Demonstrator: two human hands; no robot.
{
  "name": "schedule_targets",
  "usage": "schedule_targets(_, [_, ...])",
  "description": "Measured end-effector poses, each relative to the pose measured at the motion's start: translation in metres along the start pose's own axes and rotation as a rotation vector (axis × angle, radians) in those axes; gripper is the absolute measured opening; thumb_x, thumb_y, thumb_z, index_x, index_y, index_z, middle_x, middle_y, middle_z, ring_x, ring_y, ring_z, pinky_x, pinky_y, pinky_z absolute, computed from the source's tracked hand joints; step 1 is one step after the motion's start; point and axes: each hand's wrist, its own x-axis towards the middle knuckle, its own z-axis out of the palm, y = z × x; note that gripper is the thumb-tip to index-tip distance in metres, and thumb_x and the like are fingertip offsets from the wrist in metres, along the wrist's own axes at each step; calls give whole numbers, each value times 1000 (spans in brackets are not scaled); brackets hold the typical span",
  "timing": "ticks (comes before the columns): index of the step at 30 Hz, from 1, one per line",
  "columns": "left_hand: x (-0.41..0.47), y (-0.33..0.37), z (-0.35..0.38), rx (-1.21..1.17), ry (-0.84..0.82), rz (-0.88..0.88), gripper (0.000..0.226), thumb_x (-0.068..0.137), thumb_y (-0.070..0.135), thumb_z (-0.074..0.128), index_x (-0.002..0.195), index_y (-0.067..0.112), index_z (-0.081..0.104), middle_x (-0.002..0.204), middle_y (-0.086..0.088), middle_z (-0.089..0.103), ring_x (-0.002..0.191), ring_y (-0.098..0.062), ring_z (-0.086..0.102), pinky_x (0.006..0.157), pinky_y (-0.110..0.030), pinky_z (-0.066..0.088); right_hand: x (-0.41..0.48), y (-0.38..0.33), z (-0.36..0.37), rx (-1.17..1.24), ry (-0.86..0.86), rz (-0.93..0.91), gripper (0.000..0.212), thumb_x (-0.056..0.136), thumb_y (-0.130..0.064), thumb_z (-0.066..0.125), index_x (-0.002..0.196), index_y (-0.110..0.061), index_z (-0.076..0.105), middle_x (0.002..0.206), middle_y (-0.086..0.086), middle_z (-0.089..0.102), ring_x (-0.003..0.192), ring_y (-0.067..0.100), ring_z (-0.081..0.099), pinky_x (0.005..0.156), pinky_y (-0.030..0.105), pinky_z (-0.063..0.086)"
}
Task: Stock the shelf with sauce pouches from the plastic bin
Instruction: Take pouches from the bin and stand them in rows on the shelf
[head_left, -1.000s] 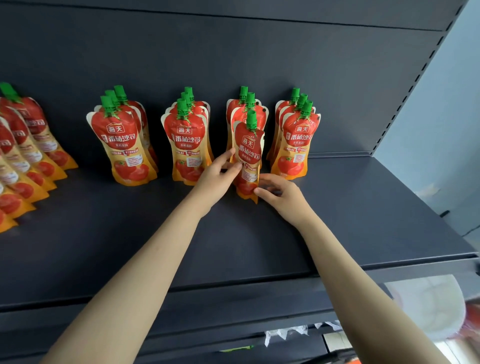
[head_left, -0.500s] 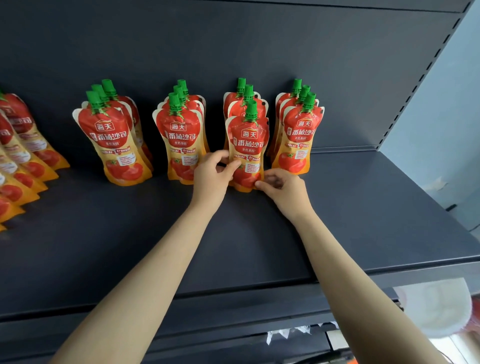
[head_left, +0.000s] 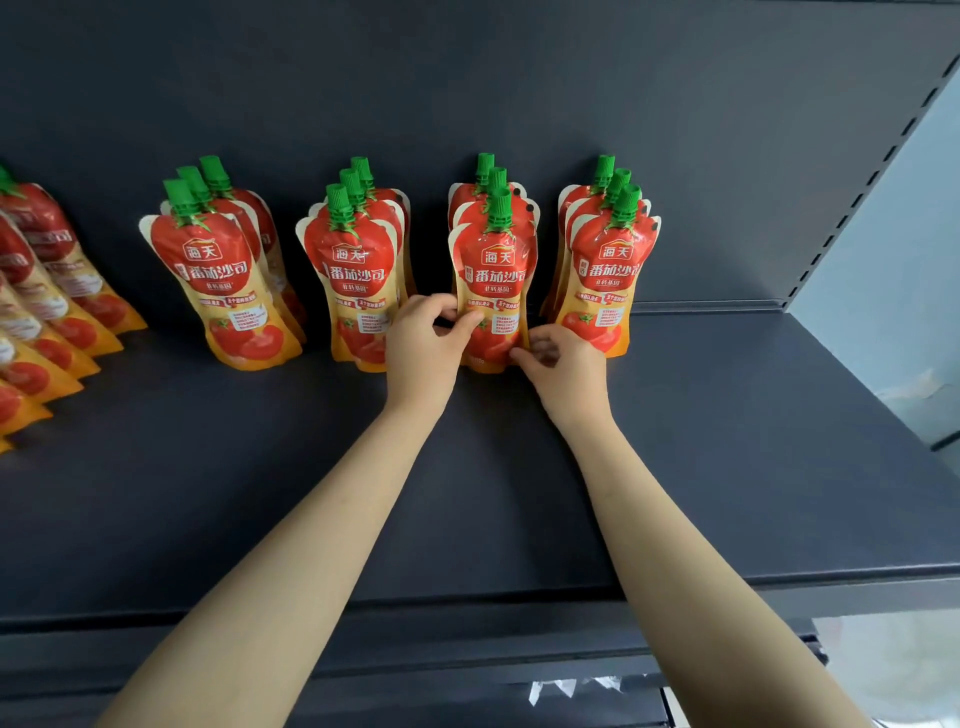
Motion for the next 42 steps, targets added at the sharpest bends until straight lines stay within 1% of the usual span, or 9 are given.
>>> schedule_targets(6, [3, 6, 1, 101, -9, 12, 22, 88, 31, 69, 96, 11, 69, 95, -1, 65, 84, -8, 55, 65, -6, 36, 5, -5, 4, -95, 43, 59, 22, 89, -30, 68, 100, -11, 69, 95, 3, 70, 83, 13, 61, 68, 21, 43])
schedule_targets(12, [5, 10, -6, 181, -102, 26, 25, 88, 33, 68, 98, 10, 64, 97, -4, 63, 79, -15, 59, 62, -15, 40, -1, -11, -1, -120, 4, 80, 21, 90, -28, 67, 102, -11, 68, 99, 4, 70, 88, 17, 63, 72, 23, 43])
schedule_targets(15, [0, 15, -16, 162, -178, -25, 34, 87, 31, 69, 115, 13, 60, 106, -3, 63, 82, -15, 61, 70, -27, 51, -15, -16, -12, -106, 18, 91, 28, 88, -29, 69, 109, -11, 68, 103, 4, 71, 95, 18, 65, 78, 25, 48])
schedule_targets(19, [-18, 25, -40, 108, -250, -71, 47, 91, 28, 65, 134, 16, 49, 121, -2, 59, 92, -15, 62, 78, -30, 51, -51, -25, -41, -177, 139, 175, 36, 88, -37, 66, 119, -19, 63, 107, -1, 71, 97, 20, 66, 80, 35, 54])
schedule_targets(24, [-60, 40, -66, 130, -279, 244, 39, 91, 22, 62, 129, 15, 55, 123, -6, 58, 113, -25, 54, 91, -34, 47, -130, -32, -87, -405, 347, 179, 43, 90, -30, 63, 131, -19, 56, 129, 2, 62, 119, 29, 54, 95, 39, 45])
schedule_targets(27, [-91, 51, -70, 135, -354, 425, 39, 91, 24, 61, 128, 13, 56, 125, -7, 57, 113, -30, 52, 95, -45, 45, -198, -33, -117, -516, 504, 207, 46, 87, -25, 67, 131, -15, 57, 130, 5, 62, 121, 31, 52, 102, 36, 37])
schedule_targets(30, [-134, 64, -60, 59, -453, 601, 39, 89, 20, 63, 126, 9, 58, 122, -9, 59, 111, -33, 53, 95, -43, 44, -274, -34, -140, -587, 584, 323, 46, 87, -26, 66, 130, -15, 57, 131, 3, 61, 123, 27, 51, 104, 32, 34])
schedule_targets(35, [-220, 91, -30, -40, -660, 753, 38, 87, 17, 65, 123, 8, 60, 120, -10, 61, 109, -33, 54, 95, -42, 43, -399, -19, -161, -705, 635, 534, 44, 84, -26, 70, 126, -15, 60, 126, 7, 64, 118, 30, 56, 102, 42, 44])
schedule_targets(42, [-330, 96, 44, 31, -1022, 836, 40, 86, 20, 66, 124, 12, 59, 127, -7, 58, 118, -31, 51, 97, -44, 41, -518, 42, -166, -657, 608, 887, 41, 82, -22, 71, 121, -12, 64, 123, 8, 65, 117, 28, 56, 100, 37, 41])
